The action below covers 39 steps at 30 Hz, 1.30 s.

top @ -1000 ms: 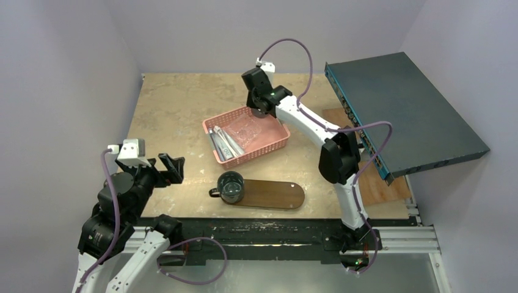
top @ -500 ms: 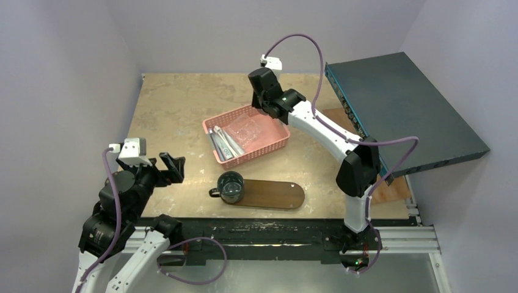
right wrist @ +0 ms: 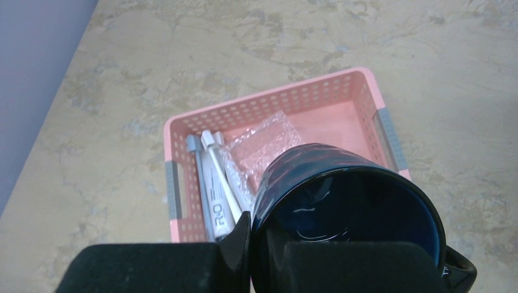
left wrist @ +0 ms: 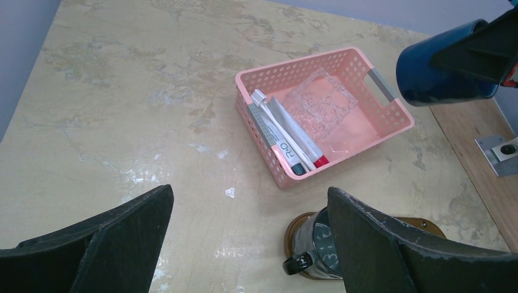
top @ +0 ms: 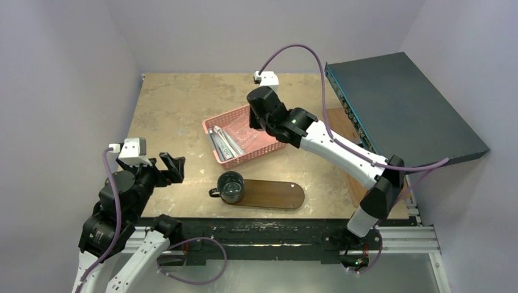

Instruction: Prepare toiletry sets of a toothbrush and toothpaste on the tray

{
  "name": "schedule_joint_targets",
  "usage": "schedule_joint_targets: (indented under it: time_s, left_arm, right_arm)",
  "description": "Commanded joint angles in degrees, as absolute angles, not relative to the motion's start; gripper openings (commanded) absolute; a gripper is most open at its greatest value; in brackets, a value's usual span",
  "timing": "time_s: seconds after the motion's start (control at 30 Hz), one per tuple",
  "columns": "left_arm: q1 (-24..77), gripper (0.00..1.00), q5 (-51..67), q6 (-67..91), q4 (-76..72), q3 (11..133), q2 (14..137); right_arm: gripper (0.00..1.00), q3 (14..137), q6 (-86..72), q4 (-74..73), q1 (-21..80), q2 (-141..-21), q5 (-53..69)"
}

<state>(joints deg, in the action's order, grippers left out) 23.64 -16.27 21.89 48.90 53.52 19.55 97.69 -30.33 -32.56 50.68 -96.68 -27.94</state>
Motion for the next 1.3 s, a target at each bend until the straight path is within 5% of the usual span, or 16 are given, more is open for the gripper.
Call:
schedule_joint_targets:
  time_s: [0.0, 1.27]
  left_arm:
    - [23.29, 0.96, -16.68, 21.54, 47.02, 53.35, 20.13]
    - [23.29, 0.96, -16.35, 21.58, 47.2, 53.35, 21.88]
  right_arm:
    - [0.0, 94.51, -29.22, -31.3, 52.37, -91.15, -29.68]
    - [0.0, 70.89, -32.65, -45.5, 66.76, -80.52, -23.51]
